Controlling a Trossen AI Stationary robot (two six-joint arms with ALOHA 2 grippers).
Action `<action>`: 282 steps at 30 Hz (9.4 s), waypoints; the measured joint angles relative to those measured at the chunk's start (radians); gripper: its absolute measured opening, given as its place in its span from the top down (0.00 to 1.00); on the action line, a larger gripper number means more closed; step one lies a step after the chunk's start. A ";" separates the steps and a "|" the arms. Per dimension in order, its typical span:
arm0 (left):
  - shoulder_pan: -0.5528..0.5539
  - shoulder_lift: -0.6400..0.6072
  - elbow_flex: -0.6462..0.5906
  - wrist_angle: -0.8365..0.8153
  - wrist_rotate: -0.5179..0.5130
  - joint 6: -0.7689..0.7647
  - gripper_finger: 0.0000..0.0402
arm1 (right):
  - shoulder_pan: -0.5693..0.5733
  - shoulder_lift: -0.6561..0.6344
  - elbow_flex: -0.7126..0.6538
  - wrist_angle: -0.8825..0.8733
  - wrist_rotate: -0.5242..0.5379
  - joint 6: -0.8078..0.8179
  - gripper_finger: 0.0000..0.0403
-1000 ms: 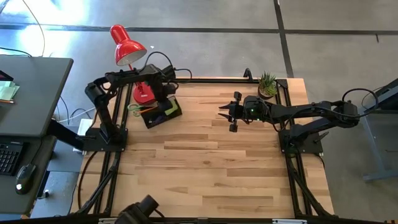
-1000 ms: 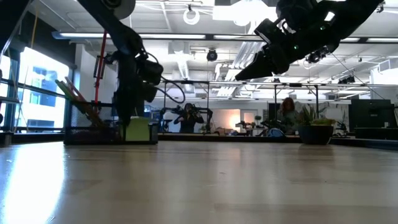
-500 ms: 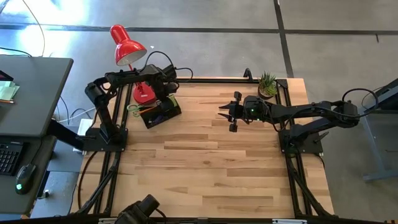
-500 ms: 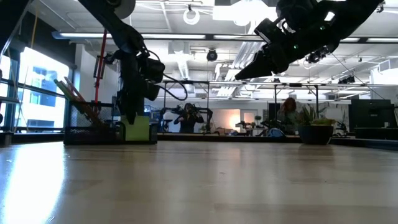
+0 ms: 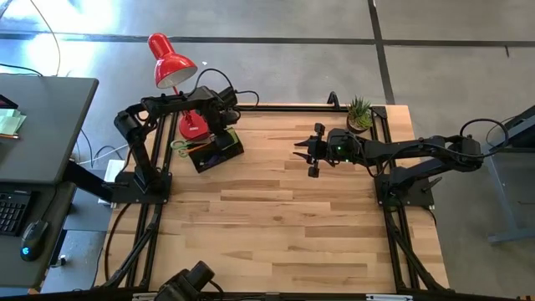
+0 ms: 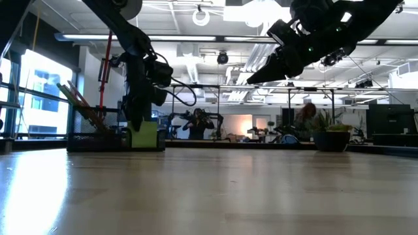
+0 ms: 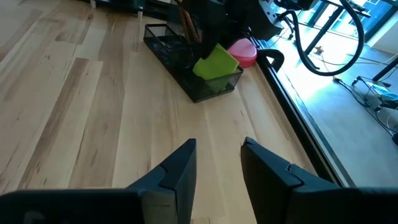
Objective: Pick and place office supplies into organizer
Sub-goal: Adjust the green sticky notes in the desk organizer, then return to Home Position
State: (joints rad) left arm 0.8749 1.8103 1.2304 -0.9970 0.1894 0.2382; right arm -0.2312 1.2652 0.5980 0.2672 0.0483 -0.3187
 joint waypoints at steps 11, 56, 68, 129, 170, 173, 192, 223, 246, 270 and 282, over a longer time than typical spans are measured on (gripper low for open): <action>-0.006 0.000 0.000 -0.047 0.034 0.030 0.96 | 0.000 0.036 0.000 0.025 0.000 0.000 0.71; -0.125 -0.008 0.001 -0.022 -0.148 0.083 0.60 | 0.009 0.200 0.000 0.182 -0.008 -0.022 0.71; -0.155 -0.007 0.048 -0.058 -0.344 0.098 0.62 | 0.009 0.200 0.000 0.186 -0.039 -0.021 0.71; -0.244 -0.010 0.104 0.013 -0.329 0.045 0.79 | 0.009 0.200 0.000 0.165 -0.039 -0.014 0.71; -0.148 -0.007 -0.093 0.109 -0.620 0.080 0.79 | 0.009 0.200 0.000 0.171 -0.043 0.004 0.71; -0.148 -0.007 -0.093 0.107 -0.621 0.079 0.79 | 0.009 0.200 0.000 0.171 -0.044 0.004 0.71; -0.148 -0.007 -0.093 0.026 -0.610 0.060 0.79 | 0.009 0.200 0.000 0.167 -0.045 0.004 0.71; -0.451 -0.305 -0.171 0.445 -0.040 -0.041 0.82 | 0.009 0.200 0.000 0.151 -0.076 0.121 0.71; -0.477 -1.294 -0.999 1.094 0.063 -0.307 0.99 | 0.160 -0.200 -0.016 -0.060 0.274 0.317 0.94; -0.476 -1.804 -1.064 0.713 0.179 -0.368 1.00 | 0.260 -0.917 -0.556 0.072 0.232 0.392 1.00; -0.481 -1.801 -1.197 0.986 0.174 -0.466 1.00 | 0.317 -1.130 -0.588 -0.008 0.216 0.292 0.99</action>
State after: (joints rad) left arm 0.3942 0.0096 0.0336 -0.0107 0.3637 -0.2274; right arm 0.0860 0.1348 0.0105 0.2590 0.2638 -0.0264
